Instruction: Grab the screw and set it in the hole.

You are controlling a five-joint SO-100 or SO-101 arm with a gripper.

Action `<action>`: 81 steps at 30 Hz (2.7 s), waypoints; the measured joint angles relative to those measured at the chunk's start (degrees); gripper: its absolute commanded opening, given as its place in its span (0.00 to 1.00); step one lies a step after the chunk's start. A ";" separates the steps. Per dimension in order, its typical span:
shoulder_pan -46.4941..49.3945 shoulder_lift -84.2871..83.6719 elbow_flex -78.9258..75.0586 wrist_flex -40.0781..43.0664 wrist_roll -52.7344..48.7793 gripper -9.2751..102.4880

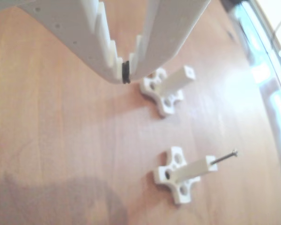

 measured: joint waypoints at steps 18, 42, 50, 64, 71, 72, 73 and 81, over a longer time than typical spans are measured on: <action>0.00 0.00 0.00 0.00 0.00 0.04; 0.00 0.00 0.00 0.00 0.00 0.04; 0.00 0.00 0.00 0.00 0.00 0.04; -0.35 0.00 0.00 0.00 -0.26 0.04; -0.35 0.00 0.00 0.00 -0.26 0.05; -0.35 0.00 0.00 0.00 -0.26 0.05; -0.35 0.00 0.00 0.00 -0.26 0.05; -0.97 0.00 0.09 0.00 -1.67 0.04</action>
